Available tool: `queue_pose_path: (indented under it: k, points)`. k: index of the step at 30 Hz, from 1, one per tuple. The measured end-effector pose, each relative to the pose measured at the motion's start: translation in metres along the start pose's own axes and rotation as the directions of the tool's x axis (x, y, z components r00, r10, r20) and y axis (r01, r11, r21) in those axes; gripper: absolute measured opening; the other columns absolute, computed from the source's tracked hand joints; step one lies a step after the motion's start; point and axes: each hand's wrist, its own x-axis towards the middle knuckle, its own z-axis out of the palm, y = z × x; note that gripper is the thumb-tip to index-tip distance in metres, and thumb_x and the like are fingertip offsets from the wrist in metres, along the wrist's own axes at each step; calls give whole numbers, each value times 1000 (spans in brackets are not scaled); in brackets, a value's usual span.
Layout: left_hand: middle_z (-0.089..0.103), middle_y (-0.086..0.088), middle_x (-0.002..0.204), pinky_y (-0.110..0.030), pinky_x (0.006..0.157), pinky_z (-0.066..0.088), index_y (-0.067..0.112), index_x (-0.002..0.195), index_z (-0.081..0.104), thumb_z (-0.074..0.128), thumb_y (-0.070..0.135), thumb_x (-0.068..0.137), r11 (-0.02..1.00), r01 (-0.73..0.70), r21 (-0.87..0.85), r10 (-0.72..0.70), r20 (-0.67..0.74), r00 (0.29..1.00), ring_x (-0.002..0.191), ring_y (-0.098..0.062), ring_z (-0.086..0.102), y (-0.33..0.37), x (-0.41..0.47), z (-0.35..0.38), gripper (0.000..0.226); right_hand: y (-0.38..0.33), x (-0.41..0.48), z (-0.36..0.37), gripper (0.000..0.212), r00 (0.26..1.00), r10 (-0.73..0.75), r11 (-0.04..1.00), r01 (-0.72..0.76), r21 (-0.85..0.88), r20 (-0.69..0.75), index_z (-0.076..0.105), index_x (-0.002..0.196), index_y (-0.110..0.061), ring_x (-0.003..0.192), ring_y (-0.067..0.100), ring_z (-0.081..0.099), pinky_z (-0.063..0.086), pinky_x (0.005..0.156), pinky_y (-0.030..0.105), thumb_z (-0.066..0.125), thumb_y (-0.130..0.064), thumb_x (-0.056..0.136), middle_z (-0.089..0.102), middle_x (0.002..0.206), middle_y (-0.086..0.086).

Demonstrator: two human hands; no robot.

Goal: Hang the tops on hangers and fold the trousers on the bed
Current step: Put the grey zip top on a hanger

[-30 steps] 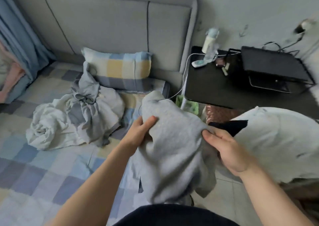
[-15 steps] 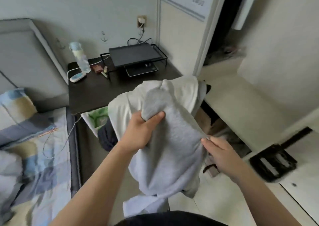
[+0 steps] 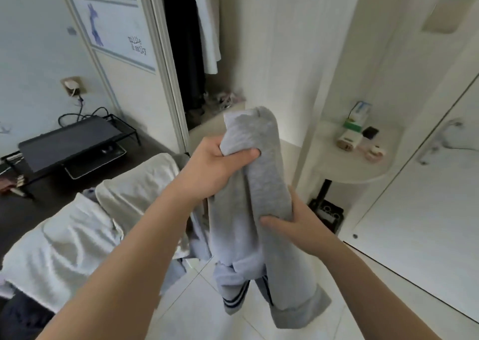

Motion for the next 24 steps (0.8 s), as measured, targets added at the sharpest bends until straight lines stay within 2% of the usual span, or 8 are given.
queue_pose_path:
  k: [5,8,10,14,17,19,22,24]
  points:
    - [78,-2,98,-27,81,59,9,103,73,70,9,93,992,-123,34,125,-52,991,95,-18,74,14,46,-4,10,16,19,-15,26,965,93,938,-167,-303,-244,63,104,-30,84,11,68,57,74,34,67,-49,87,71,92,-11]
    - [77,-4,98,-29,82,60,7,104,72,71,11,94,991,-121,64,125,-52,991,94,-19,74,9,71,-12,12,29,31,-24,35,969,94,917,-173,-359,-227,61,82,-9,67,20,61,46,64,32,59,-41,97,63,70,2]
    - [77,-1,97,-27,81,60,10,103,73,70,14,94,990,-126,63,128,-40,991,93,-16,74,4,87,-19,10,27,39,-24,37,973,96,915,-170,-367,-210,57,77,-6,61,17,54,40,61,29,57,-35,100,55,64,3]
    - [75,10,97,-25,80,57,24,104,70,71,27,94,990,-82,113,92,-88,992,94,-8,72,-11,128,-41,10,-4,60,-17,30,967,43,977,-94,-193,-253,66,91,-4,74,29,67,59,66,41,54,-29,103,68,83,17]
    - [70,12,110,-31,86,57,25,122,62,71,32,92,977,-51,207,61,-44,997,102,-6,67,-24,153,-62,33,-45,78,-10,28,947,16,998,-34,-50,-319,68,93,1,74,20,70,59,62,28,54,-21,103,70,86,16]
    - [66,11,119,-37,84,60,30,129,53,75,45,87,965,19,263,-28,31,999,106,-9,65,-39,160,-76,49,-71,94,-1,29,939,29,998,-11,54,-342,68,90,3,75,22,72,61,66,30,55,-19,103,71,84,18]
    - [56,7,135,-46,99,53,36,136,47,74,75,68,918,47,394,-9,-98,995,122,-18,56,-64,154,-94,82,-103,119,12,30,914,62,966,46,255,-400,68,84,1,72,29,71,60,64,34,55,-18,103,70,81,21]
    - [60,9,121,-36,95,51,29,122,55,78,60,75,959,-10,282,67,-191,979,109,-9,59,-76,128,-97,61,-125,136,19,25,900,77,921,101,376,-429,66,88,0,69,28,69,59,62,34,54,-15,103,68,80,20]
